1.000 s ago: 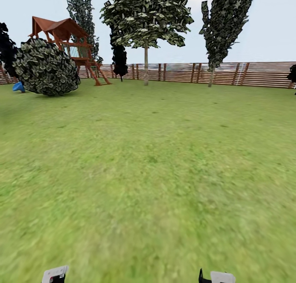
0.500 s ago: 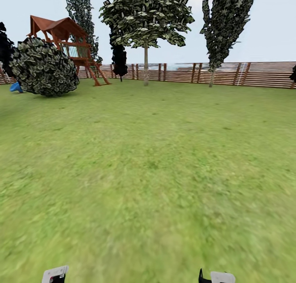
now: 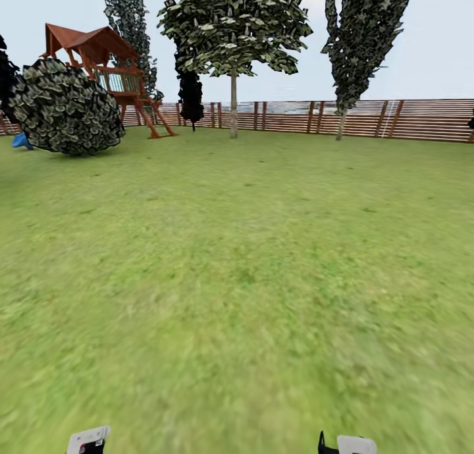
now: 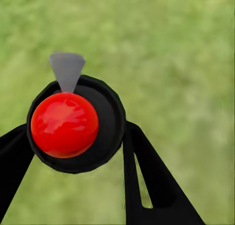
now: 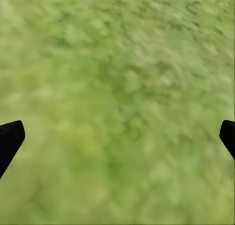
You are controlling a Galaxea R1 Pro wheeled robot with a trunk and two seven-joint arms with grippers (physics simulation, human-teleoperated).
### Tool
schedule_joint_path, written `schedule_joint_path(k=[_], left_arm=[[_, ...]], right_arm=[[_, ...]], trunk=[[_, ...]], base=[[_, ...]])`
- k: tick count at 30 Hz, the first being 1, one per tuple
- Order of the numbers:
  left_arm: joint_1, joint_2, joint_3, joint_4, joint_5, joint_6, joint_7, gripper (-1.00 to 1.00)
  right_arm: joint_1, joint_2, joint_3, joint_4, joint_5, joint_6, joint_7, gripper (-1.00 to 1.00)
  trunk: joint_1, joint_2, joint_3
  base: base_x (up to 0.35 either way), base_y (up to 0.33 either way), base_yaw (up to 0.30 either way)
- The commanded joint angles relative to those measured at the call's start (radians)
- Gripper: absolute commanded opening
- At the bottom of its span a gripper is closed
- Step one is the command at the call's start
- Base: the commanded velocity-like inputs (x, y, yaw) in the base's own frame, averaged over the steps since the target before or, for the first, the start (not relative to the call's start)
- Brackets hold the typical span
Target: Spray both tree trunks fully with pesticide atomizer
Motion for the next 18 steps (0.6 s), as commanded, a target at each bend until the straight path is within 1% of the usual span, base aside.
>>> schedule_joint_path(k=[1,18], left_arm=[[-0.001,0.0,0.009,0.001,-0.01,-0.003,-0.003,-1.0],[-0.001,0.0,0.009,0.001,-0.01,-0.003,-0.003,-1.0]], right_arm=[[-0.001,0.0,-0.008,0.001,0.011,-0.002,-0.004,1.0],[-0.001,0.0,-0.008,0.001,0.011,-0.002,-0.004,1.0]], trunk=[[0.0,0.0,-0.001],[0.0,0.0,-0.001]], base=[[0.338,0.0,0.0],[0.338,0.0,0.0]])
